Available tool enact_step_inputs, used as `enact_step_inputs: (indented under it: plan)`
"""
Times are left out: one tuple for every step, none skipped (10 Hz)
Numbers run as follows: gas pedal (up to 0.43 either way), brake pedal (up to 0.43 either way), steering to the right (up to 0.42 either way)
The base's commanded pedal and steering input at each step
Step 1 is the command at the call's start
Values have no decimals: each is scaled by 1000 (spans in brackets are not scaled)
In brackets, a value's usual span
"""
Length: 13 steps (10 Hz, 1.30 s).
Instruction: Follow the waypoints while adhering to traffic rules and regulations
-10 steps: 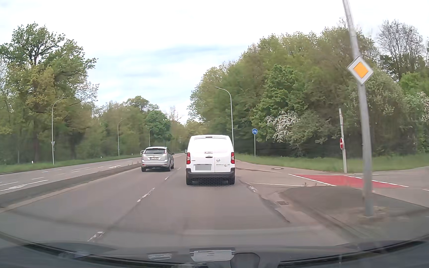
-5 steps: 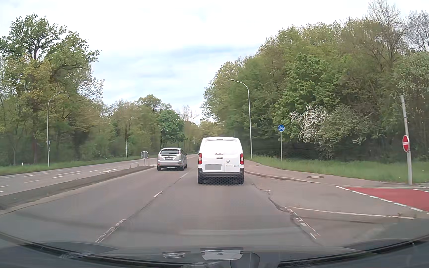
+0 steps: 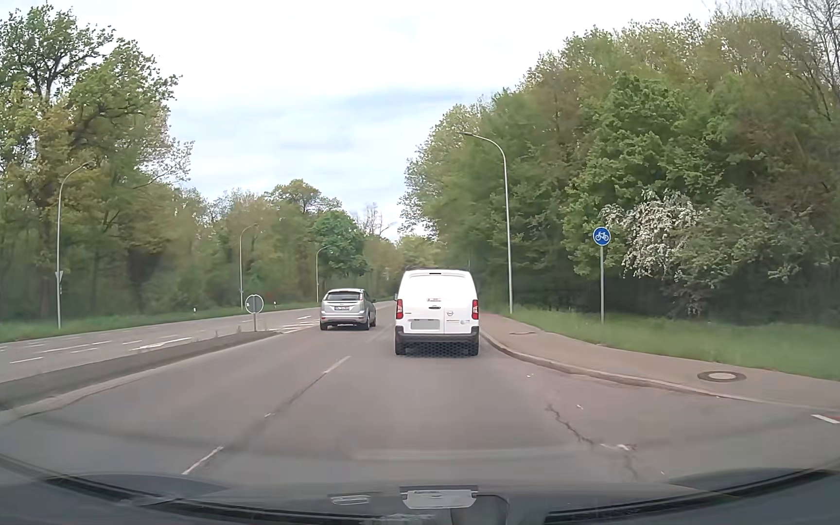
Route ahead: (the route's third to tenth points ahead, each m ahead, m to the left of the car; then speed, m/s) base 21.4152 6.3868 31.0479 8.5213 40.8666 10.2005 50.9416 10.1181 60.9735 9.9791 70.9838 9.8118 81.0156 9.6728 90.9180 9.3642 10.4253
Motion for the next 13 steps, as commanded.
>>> enact_step_inputs:
  plan:
    - [118, 0, -7]
    - [118, 0, -7]
    - [130, 0, -6]
    - [130, 0, -5]
    - [130, 0, -4]
    - [130, 0, -4]
    - [130, 0, -4]
    - [130, 0, -4]
    - [130, 0, -4]
    - [130, 0, -4]
    - [130, 0, -3]
    - [130, 0, -3]
    - [130, 0, -3]
